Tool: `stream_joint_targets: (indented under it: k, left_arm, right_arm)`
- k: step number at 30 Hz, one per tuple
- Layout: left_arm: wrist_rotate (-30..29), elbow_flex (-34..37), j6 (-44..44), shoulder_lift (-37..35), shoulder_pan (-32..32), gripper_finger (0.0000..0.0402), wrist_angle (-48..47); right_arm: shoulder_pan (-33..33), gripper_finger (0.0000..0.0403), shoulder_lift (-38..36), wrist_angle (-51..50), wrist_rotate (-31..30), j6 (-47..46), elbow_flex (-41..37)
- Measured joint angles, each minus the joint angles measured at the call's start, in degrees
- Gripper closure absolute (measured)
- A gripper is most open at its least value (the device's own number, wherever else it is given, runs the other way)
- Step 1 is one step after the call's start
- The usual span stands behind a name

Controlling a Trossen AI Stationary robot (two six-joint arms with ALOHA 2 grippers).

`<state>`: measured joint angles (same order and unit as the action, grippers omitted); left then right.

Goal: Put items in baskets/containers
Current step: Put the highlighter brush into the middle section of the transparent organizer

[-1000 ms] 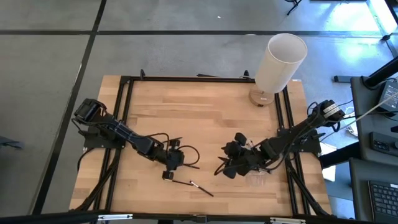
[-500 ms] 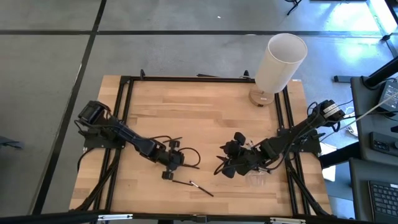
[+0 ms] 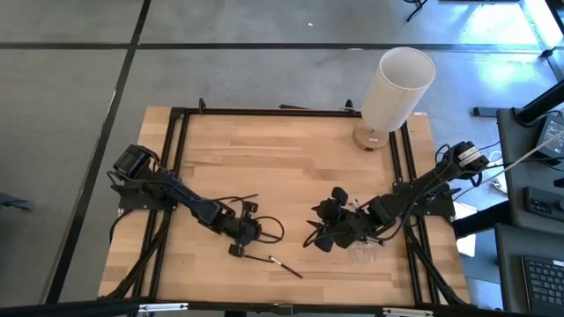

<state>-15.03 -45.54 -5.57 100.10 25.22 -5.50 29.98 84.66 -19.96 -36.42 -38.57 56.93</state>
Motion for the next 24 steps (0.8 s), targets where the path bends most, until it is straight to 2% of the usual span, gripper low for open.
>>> stream_joint_targets:
  k: [4, 8, 10, 13, 18, 22, 24]
  left_arm:
    - [-4.76, 0.16, 6.10, -0.27, 1.05, 0.0389, 1.29]
    - [-14.34, 0.39, 16.79, 0.02, 2.30, 0.0378, 3.78]
    - [-18.97, 0.18, 22.72, -0.08, 3.12, 0.0377, 6.75]
    - [-23.16, -1.08, 30.62, -0.11, 4.07, 0.0384, 9.03]
    - [-23.64, -4.14, 41.11, -0.20, 5.19, 0.0399, 11.80]
    - [-20.42, -5.44, 44.30, -0.25, 4.99, 0.0397, 12.13]
    - [-19.97, -5.44, 42.55, -0.29, 4.54, 0.0394, 11.66]
  right_arm:
    - [0.00, 0.0197, 0.01, -0.01, 0.00, -1.49, 0.00]
    - [-0.77, 0.0197, 0.86, 3.92, 0.47, -3.75, -1.37]
    - [-2.07, 0.0197, 1.52, 10.65, 3.54, -4.28, -3.69]
    - [-4.70, 0.0197, 2.33, 23.06, 12.12, -3.04, -8.33]
    - [-10.26, 0.0197, 3.05, 39.92, 24.00, -1.60, -14.30]
    - [-13.91, 0.0197, 3.11, 40.57, 28.33, -0.06, -15.17]
    - [-14.78, 0.0197, 3.23, 39.46, 28.89, 0.14, -15.17]
